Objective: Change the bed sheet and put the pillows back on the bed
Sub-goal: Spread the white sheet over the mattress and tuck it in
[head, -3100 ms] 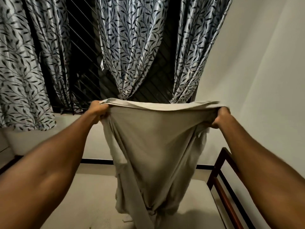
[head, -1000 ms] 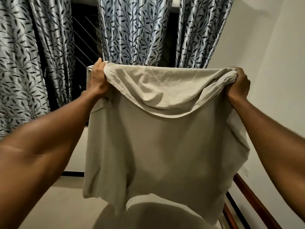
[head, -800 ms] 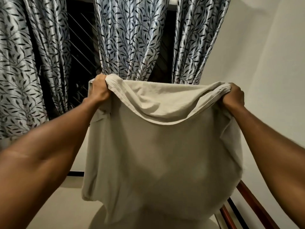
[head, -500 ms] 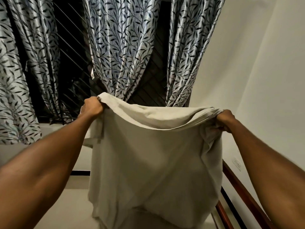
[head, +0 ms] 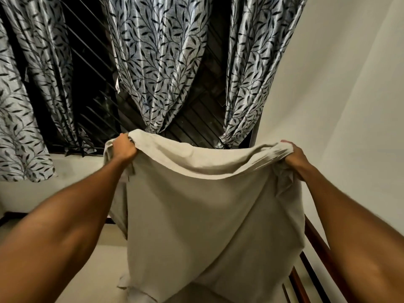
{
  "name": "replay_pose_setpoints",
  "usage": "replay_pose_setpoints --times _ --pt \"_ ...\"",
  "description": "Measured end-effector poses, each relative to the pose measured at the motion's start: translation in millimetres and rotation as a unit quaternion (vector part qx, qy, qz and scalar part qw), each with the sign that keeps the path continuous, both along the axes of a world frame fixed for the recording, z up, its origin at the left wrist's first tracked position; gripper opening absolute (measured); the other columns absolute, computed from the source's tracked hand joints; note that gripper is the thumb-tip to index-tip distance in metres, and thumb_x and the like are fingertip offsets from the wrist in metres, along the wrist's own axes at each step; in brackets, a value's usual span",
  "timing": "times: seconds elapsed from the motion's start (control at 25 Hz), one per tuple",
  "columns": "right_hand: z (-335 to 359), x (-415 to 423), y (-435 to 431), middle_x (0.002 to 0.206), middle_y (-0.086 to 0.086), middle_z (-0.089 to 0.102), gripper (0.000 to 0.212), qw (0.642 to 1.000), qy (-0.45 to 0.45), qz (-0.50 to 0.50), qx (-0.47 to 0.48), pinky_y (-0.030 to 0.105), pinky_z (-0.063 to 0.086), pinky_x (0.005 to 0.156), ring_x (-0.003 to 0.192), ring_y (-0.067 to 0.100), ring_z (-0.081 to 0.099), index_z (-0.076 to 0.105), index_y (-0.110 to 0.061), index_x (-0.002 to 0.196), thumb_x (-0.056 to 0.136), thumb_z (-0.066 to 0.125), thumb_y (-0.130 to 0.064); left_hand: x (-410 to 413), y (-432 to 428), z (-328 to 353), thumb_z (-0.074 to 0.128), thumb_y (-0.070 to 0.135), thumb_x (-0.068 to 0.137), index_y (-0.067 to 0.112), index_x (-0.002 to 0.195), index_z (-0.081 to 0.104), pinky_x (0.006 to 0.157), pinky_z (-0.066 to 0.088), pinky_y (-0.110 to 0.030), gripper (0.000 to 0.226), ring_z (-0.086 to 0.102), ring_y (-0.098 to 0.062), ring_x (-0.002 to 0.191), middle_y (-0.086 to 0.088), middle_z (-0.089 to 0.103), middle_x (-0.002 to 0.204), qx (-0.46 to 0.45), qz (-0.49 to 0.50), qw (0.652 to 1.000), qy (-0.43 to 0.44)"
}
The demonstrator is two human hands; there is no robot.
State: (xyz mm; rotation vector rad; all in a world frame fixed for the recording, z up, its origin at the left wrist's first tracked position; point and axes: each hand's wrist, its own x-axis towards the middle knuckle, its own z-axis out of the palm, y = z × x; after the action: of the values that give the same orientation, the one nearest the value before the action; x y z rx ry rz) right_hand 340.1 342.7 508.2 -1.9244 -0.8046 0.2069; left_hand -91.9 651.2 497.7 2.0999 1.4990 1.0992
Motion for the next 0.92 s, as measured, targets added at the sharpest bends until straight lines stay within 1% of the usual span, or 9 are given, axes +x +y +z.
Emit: replay_pose_setpoints --times 0.2,0.36,0.4,0.48,0.56,0.6,0.64,0.76,0.92 --pt "88.2 17.3 22.6 0.147 0.015 0.057 0.052 0.989 -0.054 -0.010 0.135 0.023 0.040 0.106 0.129 0.025 0.056 0.052 -0.015 0.150 0.099 0.059 -0.006 4.5 -10.7 104.2 0.058 0.009 0.099 -0.010 0.135 0.054 0.101 0.042 -0.049 0.041 0.056 -0.050 0.123 -0.034 0.059 0.134 0.084 -0.020 0.993 -0.079" --pt "134.1 10.4 9.1 0.137 0.014 0.061 0.054 0.972 -0.059 -0.003 0.229 0.027 0.047 0.107 0.117 0.020 0.060 0.056 -0.019 0.147 0.094 0.053 -0.023 -36.4 36.5 164.5 0.054 0.049 0.092 -0.002 0.147 0.047 0.112 0.043 -0.051 0.075 0.054 -0.044 0.132 -0.030 0.057 0.141 0.090 -0.050 0.977 -0.189" --pt "135.4 6.7 4.8 0.135 0.009 0.061 0.051 0.968 -0.051 0.009 0.246 0.024 0.049 0.106 0.113 0.016 0.060 0.056 -0.017 0.147 0.096 0.053 -0.020 -45.7 28.2 173.1 0.051 0.051 0.092 0.001 0.145 0.050 0.114 0.042 -0.050 0.073 0.054 -0.043 0.132 -0.029 0.057 0.141 0.080 -0.061 0.974 -0.205" --pt "127.8 -11.5 -7.5 0.131 -0.002 0.056 0.047 0.969 -0.073 0.042 0.231 0.010 0.049 0.096 0.116 0.014 0.056 0.051 -0.015 0.150 0.104 0.050 -0.003 -59.5 -12.6 178.2 0.045 0.037 0.104 0.013 0.126 0.060 0.108 0.040 -0.047 0.037 0.062 -0.033 0.111 -0.021 0.065 0.120 0.111 -0.028 0.978 -0.176" --pt "99.5 -28.3 -19.9 0.120 -0.013 0.055 0.050 0.970 -0.120 0.023 0.212 0.009 0.046 0.094 0.121 0.019 0.055 0.051 -0.018 0.151 0.103 0.051 -0.003 -70.6 -47.8 161.6 0.043 0.021 0.111 0.028 0.099 0.056 0.103 0.040 -0.046 0.019 0.050 -0.008 0.080 -0.012 0.064 0.099 0.174 -0.007 0.974 -0.145" --pt "75.9 -34.7 -27.2 0.115 -0.009 0.054 0.050 0.970 -0.143 0.006 0.198 0.018 0.046 0.101 0.120 0.023 0.056 0.051 -0.024 0.151 0.102 0.053 -0.009 -81.7 -56.7 144.0 0.047 0.017 0.109 0.027 0.095 0.055 0.099 0.040 -0.046 0.019 0.049 -0.008 0.077 -0.017 0.066 0.101 0.188 -0.003 0.974 -0.124" --pt "45.6 -41.5 -37.1 0.116 0.000 0.053 0.052 0.973 -0.161 -0.005 0.165 0.028 0.044 0.108 0.120 0.027 0.057 0.050 -0.030 0.152 0.102 0.054 -0.014 -98.8 -59.4 116.4 0.053 0.015 0.107 0.017 0.101 0.061 0.096 0.041 -0.047 0.010 0.057 -0.019 0.084 -0.025 0.067 0.109 0.185 -0.008 0.978 -0.096" --pt "-55.8 -70.1 -78.1 0.132 0.016 0.049 0.059 0.989 -0.143 0.003 0.036 0.044 0.041 0.115 0.125 0.037 0.055 0.044 -0.042 0.153 0.102 0.055 -0.014 -157.6 -70.8 14.6 0.064 0.014 0.098 -0.004 0.126 0.059 0.100 0.045 -0.054 0.034 0.058 -0.048 0.120 -0.032 0.061 0.131 0.098 0.007 0.995 0.019" --pt "-167.5 -146.1 -150.6 0.144 0.015 0.058 0.053 0.989 -0.102 0.022 -0.103 0.043 0.044 0.109 0.132 0.037 0.056 0.049 -0.035 0.150 0.101 0.059 -0.017 -216.2 -132.4 -112.8 0.058 0.021 0.089 0.002 0.098 0.072 0.077 0.047 -0.042 0.025 0.068 -0.046 0.100 -0.027 0.073 0.103 -0.007 -0.031 0.995 0.092"
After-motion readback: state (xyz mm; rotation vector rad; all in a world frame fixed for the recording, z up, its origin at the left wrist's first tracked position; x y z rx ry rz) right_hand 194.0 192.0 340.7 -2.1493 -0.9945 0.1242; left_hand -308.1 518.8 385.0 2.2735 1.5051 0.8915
